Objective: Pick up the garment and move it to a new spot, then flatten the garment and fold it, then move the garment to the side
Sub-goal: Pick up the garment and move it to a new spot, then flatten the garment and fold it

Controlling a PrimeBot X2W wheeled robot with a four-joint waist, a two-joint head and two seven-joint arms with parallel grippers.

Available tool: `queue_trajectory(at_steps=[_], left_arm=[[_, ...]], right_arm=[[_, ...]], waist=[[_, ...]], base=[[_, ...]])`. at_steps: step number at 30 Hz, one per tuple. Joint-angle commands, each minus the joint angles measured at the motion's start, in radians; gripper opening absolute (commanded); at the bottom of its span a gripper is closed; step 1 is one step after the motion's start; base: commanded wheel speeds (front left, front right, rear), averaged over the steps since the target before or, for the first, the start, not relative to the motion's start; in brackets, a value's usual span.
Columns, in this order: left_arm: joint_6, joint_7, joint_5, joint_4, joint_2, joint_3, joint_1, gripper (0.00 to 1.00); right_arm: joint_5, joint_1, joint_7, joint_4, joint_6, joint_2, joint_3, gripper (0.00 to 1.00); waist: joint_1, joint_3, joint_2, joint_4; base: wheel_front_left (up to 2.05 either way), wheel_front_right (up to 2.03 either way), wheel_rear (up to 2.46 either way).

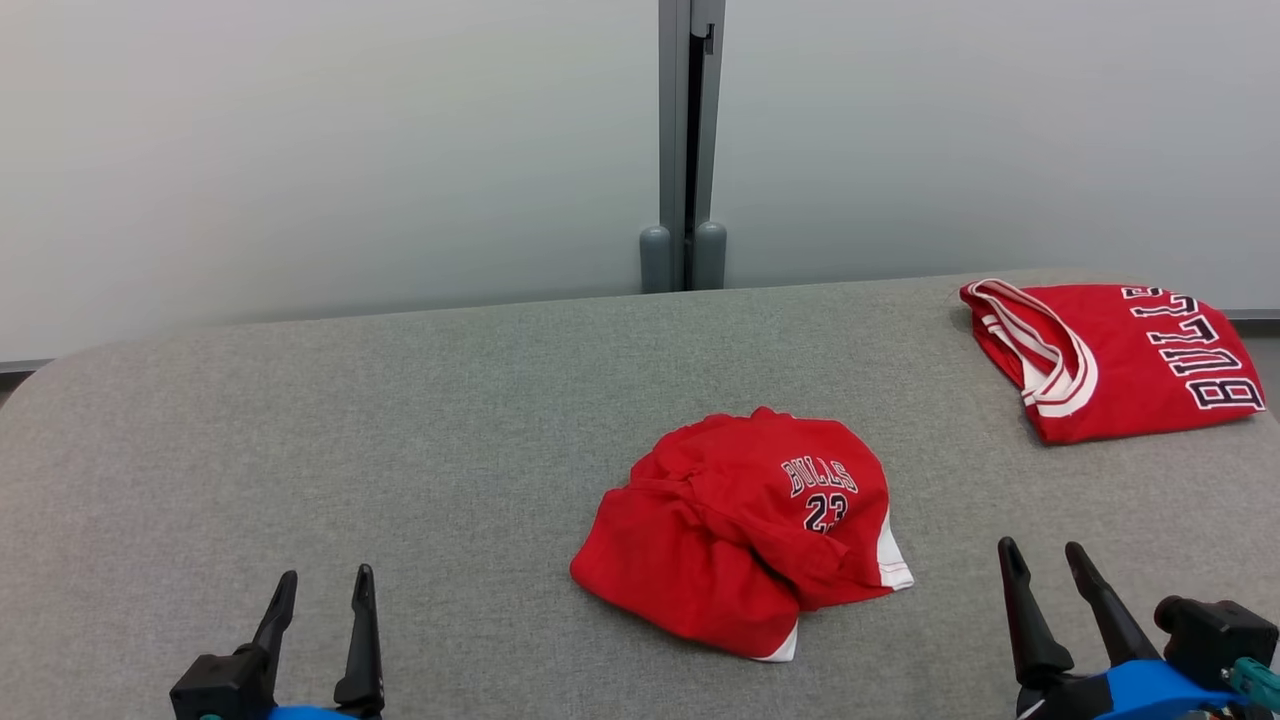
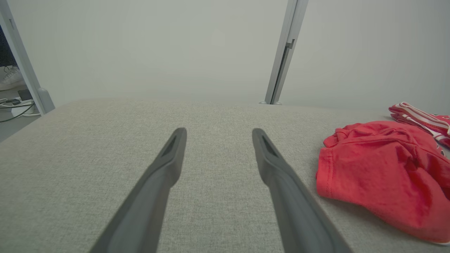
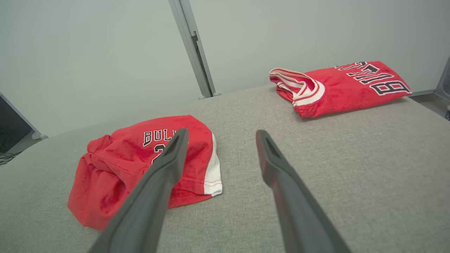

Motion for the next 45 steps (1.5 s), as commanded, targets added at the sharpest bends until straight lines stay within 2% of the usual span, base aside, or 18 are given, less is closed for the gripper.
queue_trajectory(at_steps=[1, 9, 21, 28, 35, 39, 45], left_arm=[[0.005, 0.002, 0.007, -0.006, 0.004, -0.004, -0.01, 1.0], [0.012, 0.015, 0.005, -0.017, 0.012, -0.007, -0.026, 1.0], [0.017, 0.013, 0.006, -0.021, 0.014, -0.013, -0.039, 1.0], [0.016, 0.057, 0.016, -0.021, 0.021, -0.035, -0.09, 1.0], [-0.055, 0.178, 0.024, 0.059, -0.017, -0.114, -0.285, 1.0], [-0.101, 0.251, 0.028, 0.133, -0.055, -0.157, -0.433, 1.0], [-0.145, 0.375, 0.024, 0.286, -0.12, -0.212, -0.621, 1.0]], right_arm=[[0.007, 0.001, -0.007, 0.003, 0.001, 0.001, 0.004, 1.0], [-0.003, -0.03, -0.025, 0.016, 0.001, 0.001, 0.052, 1.0], [-0.012, -0.039, -0.034, 0.021, 0.001, 0.001, 0.06, 1.0], [-0.01, -0.05, -0.028, 0.021, 0.001, 0.001, 0.07, 1.0], [-0.006, -0.076, -0.016, 0.008, 0.001, 0.001, 0.097, 1.0], [-0.002, -0.105, -0.014, 0.008, 0.001, 0.0, 0.123, 1.0], [0.002, -0.161, -0.018, 0.018, 0.001, -0.001, 0.165, 1.0]], waist=[[0.0, 0.001, 0.0, -0.001], [0.0, 0.007, 0.0, 0.002], [0.0, 0.017, 0.0, 0.023], [0.0, 0.032, 0.0, 0.017], [0.0, 0.086, 0.0, -0.01], [0.0, 0.134, 0.0, -0.048], [0.0, 0.196, 0.0, -0.111]], base=[[0.0, 0.0, 0.0], [0.0, 0.0, 0.0], [0.0, 0.0, 0.0], [0.0, 0.0, 0.0], [0.0, 0.0, 0.0], [0.0, 0.0, 0.0], [0.0, 0.0, 0.0]])
